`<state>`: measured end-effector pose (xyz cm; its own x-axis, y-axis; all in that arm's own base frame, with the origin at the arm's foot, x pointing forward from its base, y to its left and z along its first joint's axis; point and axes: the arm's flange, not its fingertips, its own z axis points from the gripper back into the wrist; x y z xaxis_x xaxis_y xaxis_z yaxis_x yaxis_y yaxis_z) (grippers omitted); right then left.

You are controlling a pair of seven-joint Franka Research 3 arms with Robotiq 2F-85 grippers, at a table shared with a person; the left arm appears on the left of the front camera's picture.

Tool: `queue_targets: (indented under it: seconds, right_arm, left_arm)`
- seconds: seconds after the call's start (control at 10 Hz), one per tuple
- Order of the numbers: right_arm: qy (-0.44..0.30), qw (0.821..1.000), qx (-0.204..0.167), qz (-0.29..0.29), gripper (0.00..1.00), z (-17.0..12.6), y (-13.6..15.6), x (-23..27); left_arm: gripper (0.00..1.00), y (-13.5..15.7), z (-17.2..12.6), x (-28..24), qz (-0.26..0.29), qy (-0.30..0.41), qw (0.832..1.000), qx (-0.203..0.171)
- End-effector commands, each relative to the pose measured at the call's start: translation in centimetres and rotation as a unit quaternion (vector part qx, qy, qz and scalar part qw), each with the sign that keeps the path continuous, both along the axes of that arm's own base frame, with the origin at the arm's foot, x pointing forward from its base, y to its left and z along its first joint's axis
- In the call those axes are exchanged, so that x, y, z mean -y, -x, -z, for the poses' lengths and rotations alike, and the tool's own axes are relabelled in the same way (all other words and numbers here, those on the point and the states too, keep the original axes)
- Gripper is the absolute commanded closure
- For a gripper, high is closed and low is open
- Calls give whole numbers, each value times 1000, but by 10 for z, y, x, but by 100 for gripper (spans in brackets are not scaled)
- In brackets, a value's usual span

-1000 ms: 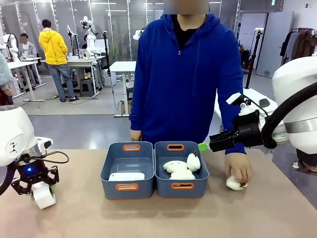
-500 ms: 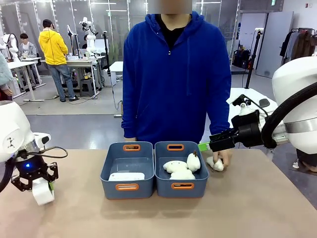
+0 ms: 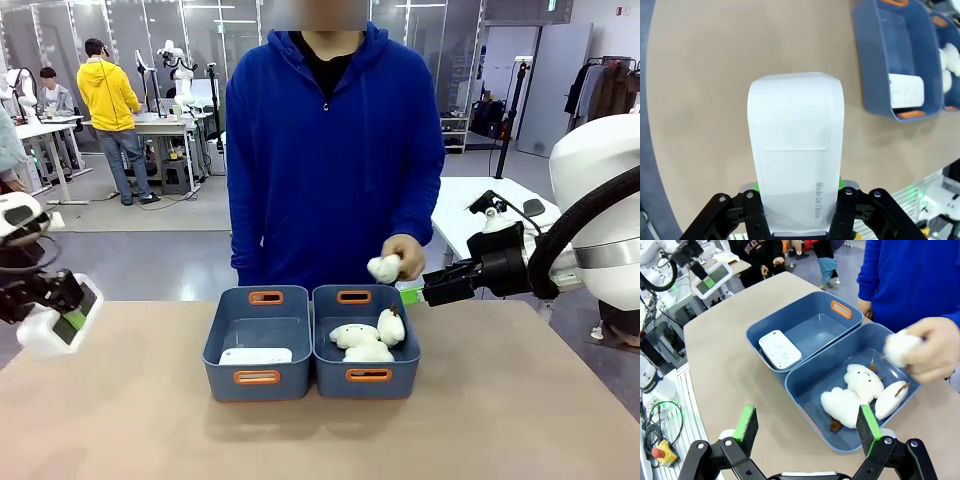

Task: Sort the digital clocks into the basket.
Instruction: Pick up the Digital clock from the table and place it into the empty Plastic storage basket.

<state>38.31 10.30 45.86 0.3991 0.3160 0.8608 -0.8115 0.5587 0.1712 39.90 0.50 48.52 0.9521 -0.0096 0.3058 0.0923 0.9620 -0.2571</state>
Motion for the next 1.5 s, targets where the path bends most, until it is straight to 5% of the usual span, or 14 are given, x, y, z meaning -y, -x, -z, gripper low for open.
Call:
queue_targets:
  seconds: [0.0, 0.1, 0.2, 0.6, 0.8, 1.0, 1.4]
  right_arm:
    - [3, 1000, 5, -7, 0, 3, -1, 3]
    - [3, 1000, 5, -7, 0, 3, -1, 3]
    - [3, 1000, 5, -7, 0, 3, -1, 3]
    - [3, 1000, 5, -7, 0, 3, -1, 3]
    - [3, 1000, 5, -7, 0, 3, -1, 3]
    - [3, 1000, 5, -7, 0, 3, -1, 3]
    - [3, 1000, 5, -7, 0, 3, -1, 3]
  left_arm:
    - [97, 3, 12, -5, 28, 32, 999, 20]
    - [97, 6, 8, 2, 84, 82, 989, 91]
    - [97, 14, 7, 17, 174, 130, 969, 120]
    - [97, -18, -19, 117, 267, 73, 940, 200]
    - [97, -39, -23, 156, 255, 59, 947, 186]
    - [97, -64, -15, 190, 178, 75, 970, 145]
    - [97, -105, 40, 237, 91, 34, 985, 142]
